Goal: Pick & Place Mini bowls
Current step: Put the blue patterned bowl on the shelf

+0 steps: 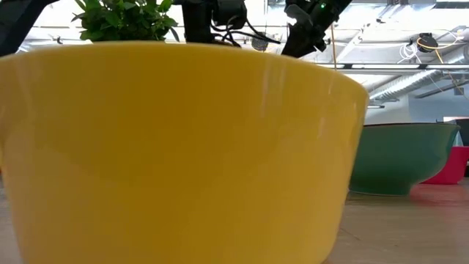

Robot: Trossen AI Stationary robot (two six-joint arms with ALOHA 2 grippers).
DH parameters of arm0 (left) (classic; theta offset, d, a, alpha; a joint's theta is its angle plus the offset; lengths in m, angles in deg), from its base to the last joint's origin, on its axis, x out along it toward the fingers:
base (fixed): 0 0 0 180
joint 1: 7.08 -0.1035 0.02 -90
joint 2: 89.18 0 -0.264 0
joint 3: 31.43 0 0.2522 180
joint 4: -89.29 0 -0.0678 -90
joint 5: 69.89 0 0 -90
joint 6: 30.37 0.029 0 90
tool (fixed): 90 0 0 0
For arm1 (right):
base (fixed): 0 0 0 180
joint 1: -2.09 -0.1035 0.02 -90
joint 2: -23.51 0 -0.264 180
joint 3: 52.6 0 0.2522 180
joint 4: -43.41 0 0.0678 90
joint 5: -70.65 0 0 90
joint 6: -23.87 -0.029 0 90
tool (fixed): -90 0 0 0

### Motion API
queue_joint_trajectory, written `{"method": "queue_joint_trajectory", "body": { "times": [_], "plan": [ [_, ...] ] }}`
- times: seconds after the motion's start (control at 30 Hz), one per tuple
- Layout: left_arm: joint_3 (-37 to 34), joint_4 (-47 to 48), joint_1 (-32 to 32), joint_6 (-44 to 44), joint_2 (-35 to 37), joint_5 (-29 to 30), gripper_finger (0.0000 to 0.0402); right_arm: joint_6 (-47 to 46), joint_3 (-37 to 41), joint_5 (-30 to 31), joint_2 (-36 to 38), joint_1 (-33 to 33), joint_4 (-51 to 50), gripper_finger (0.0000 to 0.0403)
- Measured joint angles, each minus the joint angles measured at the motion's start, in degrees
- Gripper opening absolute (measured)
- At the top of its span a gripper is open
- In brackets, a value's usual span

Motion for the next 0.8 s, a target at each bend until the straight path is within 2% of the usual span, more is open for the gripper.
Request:
{"method": "queue_joint_trajectory", "body": {
  "times": [0.2, 0.4, 0.5, 0.6, 0.67, 0.8],
  "plan": [
    [1.2, 0.2, 4.0, 0.5, 0.0, -0.1, 0.0166, 0.0, 0.0, 0.0, 0.0, 0.0, 0.0, 0.0125],
    [7.6, 0.5, 9.0, 0.3, 0.0, 0.0, 0.0166, 0.0, 0.0, -0.1, 0.0, 0.0, 0.0, 0.0125],
    [10.9, 0.1, 11.3, -5.0, 0.0, 0.0, 0.0166, 0.0, 0.0, -0.2, 0.0, 0.0, 0.0, 0.0125],
    [12.3, -0.1, 12.9, -17.2, 0.0, -0.2, 0.0166, -0.1, 0.0, -0.3, 0.0, -0.2, 0.0, 0.0125],
    [12.3, 0.2, 14.0, -25.5, 0.0, -3.2, 0.0166, -1.1, 0.0, -0.3, 0.0, -0.5, -0.1, 0.0125],
    [12.3, 3.0, 15.9, -34.0, 0.0, -17.2, 0.0166, -2.7, 0.0, -0.4, 0.0, -1.2, -0.7, 0.0125]
  ]
}}
